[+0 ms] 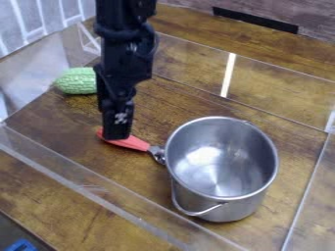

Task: Move the pink spoon to the left

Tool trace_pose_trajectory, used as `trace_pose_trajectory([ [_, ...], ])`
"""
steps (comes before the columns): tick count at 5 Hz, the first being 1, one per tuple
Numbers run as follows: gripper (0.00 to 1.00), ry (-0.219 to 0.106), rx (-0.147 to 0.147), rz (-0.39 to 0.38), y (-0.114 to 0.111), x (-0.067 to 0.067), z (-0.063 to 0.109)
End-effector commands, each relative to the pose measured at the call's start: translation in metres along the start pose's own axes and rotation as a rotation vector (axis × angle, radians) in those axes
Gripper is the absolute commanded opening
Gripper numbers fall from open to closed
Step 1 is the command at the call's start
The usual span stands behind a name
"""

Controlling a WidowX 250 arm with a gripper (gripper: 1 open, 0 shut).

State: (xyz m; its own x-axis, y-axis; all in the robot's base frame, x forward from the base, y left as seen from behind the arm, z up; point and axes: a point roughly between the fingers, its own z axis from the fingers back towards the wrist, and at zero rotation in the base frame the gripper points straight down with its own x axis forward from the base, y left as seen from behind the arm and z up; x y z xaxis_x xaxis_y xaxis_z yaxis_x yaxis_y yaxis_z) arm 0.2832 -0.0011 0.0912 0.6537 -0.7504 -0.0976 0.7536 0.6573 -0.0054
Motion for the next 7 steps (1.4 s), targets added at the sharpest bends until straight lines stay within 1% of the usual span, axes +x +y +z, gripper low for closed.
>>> trace_pose_trajectory([
  [1, 1.00, -0.032, 0.079, -0.114, -0.001, 0.004, -0.002],
  [2, 1.00, -0.036, 0.123, -0.192, -0.001, 0.006, -0.014],
  [3, 1.00, -0.054, 0.166, -0.239, 0.002, 0.005, -0.026],
  [4, 1.00, -0.071, 0.189, -0.271, 0.007, 0.005, -0.036],
  [5, 1.00, -0.092, 0.195, -0.291, 0.014, 0.006, -0.045],
  [7, 1.00, -0.122, 0.193, -0.307, 0.026, 0.009, -0.057],
])
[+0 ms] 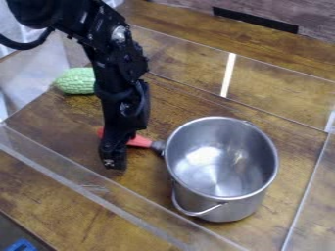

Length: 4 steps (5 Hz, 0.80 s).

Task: Move the pink spoon to the left

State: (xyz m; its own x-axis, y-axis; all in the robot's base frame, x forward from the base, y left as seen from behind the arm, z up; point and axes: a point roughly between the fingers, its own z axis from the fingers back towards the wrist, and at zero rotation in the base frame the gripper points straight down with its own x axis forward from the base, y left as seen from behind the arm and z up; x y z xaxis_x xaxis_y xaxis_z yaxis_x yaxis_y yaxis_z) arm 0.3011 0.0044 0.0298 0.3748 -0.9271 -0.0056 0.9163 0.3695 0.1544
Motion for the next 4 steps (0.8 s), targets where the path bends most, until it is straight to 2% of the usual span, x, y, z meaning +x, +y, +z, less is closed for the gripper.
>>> trace_pose_trajectory([
  [1, 1.00, -0.020, 0.018, 0.014, 0.011, -0.008, 0.000],
  [4, 1.00, -0.060, 0.026, 0.004, 0.027, -0.010, 0.008],
])
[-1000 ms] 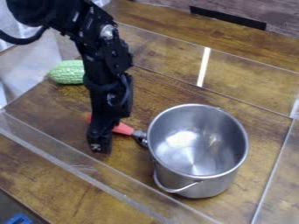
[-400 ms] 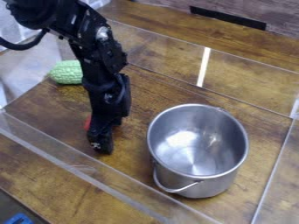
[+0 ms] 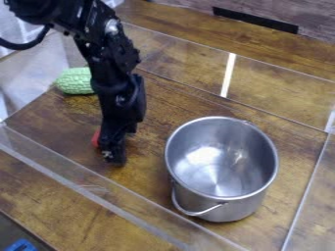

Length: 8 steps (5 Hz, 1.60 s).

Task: Move the pink spoon to the left

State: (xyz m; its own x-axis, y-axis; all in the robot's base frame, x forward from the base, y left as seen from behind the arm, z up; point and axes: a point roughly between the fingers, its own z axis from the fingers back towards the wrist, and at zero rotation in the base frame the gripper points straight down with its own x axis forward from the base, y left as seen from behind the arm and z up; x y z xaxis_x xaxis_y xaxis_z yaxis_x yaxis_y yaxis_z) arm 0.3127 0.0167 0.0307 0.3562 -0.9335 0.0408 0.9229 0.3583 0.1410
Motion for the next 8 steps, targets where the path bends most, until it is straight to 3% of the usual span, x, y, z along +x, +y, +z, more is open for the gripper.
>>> trace_pose_trajectory([
  [1, 0.00, -0.025, 0.042, 0.016, 0.013, -0.003, 0.006],
  [5, 0.00, -0.071, -0.013, 0.047, 0.011, -0.001, 0.009],
  [6, 0.00, -0.061, -0.042, 0.050, 0.014, -0.002, 0.020],
  [8, 0.00, 0.024, -0.066, 0.031, 0.036, -0.004, 0.064],
])
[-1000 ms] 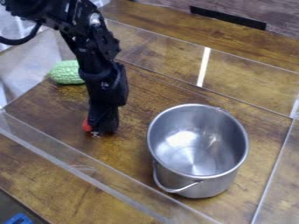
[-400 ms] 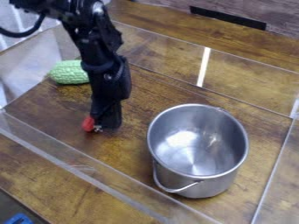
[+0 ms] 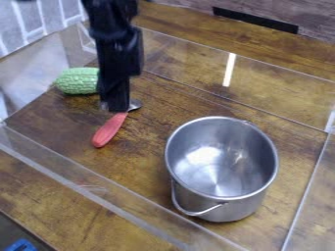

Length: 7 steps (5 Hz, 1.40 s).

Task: Move the pink spoon to the left

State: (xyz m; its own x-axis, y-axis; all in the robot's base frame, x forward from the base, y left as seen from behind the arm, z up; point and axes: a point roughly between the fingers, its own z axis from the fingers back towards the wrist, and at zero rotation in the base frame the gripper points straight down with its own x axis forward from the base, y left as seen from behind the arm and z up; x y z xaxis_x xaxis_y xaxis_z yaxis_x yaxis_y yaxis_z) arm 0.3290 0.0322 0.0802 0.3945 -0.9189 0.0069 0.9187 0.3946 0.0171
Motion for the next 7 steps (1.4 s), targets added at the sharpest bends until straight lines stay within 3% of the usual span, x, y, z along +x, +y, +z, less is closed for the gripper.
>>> trace_pose_trajectory([
  [1, 0.00, 0.031, 0.049, -0.012, 0.009, 0.002, 0.044],
  [2, 0.00, 0.017, 0.056, -0.022, 0.002, -0.002, 0.029],
  [4, 0.00, 0.017, 0.069, -0.031, -0.008, -0.007, 0.017],
  [7, 0.00, 0.030, 0.086, -0.039, -0.011, -0.011, 0.013],
])
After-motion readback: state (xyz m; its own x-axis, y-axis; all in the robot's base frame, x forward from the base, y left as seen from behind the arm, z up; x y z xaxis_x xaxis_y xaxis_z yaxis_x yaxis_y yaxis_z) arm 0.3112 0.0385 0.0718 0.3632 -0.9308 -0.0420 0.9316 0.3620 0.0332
